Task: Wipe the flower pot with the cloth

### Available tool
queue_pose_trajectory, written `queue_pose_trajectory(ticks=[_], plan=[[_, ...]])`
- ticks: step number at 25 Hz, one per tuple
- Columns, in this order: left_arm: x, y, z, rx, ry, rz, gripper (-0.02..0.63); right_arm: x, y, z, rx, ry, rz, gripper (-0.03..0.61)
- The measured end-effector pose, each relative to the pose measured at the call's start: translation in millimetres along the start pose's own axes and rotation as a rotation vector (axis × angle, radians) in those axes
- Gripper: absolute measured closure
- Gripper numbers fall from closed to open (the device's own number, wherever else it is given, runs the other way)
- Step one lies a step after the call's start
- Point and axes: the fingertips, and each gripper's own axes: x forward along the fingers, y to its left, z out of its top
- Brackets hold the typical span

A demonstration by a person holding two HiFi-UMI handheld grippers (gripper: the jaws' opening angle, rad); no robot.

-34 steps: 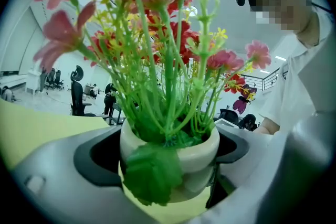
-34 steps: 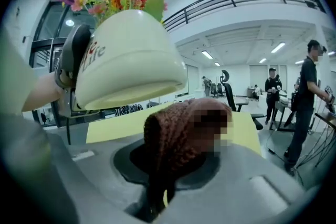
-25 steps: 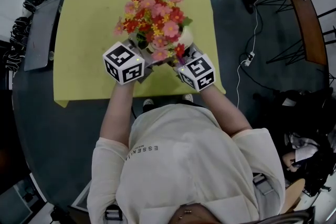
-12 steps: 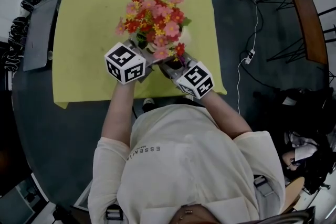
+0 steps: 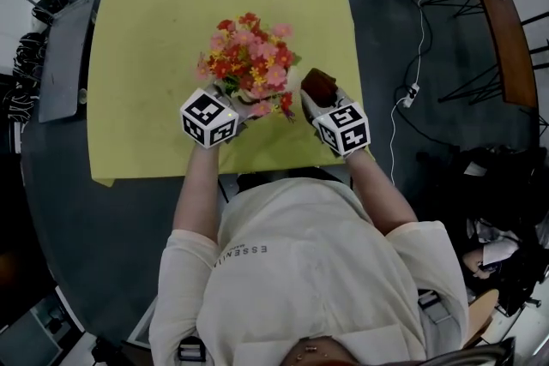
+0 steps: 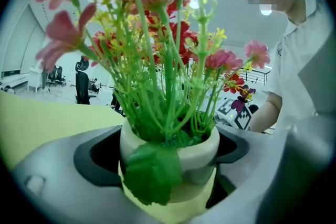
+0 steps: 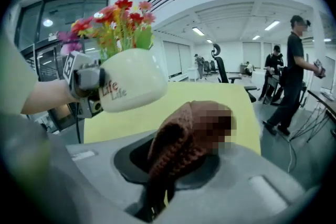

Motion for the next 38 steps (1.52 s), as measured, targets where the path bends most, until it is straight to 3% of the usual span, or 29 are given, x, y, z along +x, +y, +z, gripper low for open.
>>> queue_pose_trajectory(ticks=[9, 15, 19, 27, 31, 33, 38], plan=[[24.5, -13.1, -111.9, 0.193, 0.236, -0.141, 0.072, 8.0, -28.5, -2.1, 0.054, -0.007, -0.052, 0.532], [24.3, -10.4, -154.0, 0.200, 0.265, -0.138, 0.072, 13.8, -28.7, -29.3, 0.062, 0.035, -0.072, 0.532], [27.6, -3.8, -175.2, 0.209, 0.281, -0.130, 0.072, 10.7, -37.9, -44.0, 0.017, 0.071, -0.130, 0.532], [22.9, -3.3, -189.7, 0.225, 0.278, -0.176, 0.072, 6.6, -39.2, -54.3, 0.023, 0.079, -0.185, 0.532], [22.6, -5.7, -191.8, 0.195, 0.266, -0.181, 0.066, -1.4, -39.1, -62.2, 0.054, 0.089, -0.209, 0.532], [17.4, -4.8, -186.8, 0.181, 0.259, -0.164, 0.011, -4.6, -35.9, -62.7, 0.062, 0.091, -0.218, 0.532], [-14.8, -3.9, -159.6, 0.179, 0.170, -0.035, 0.005, -18.0, -23.0, -60.9, 0.084, 0.080, -0.259, 0.532]])
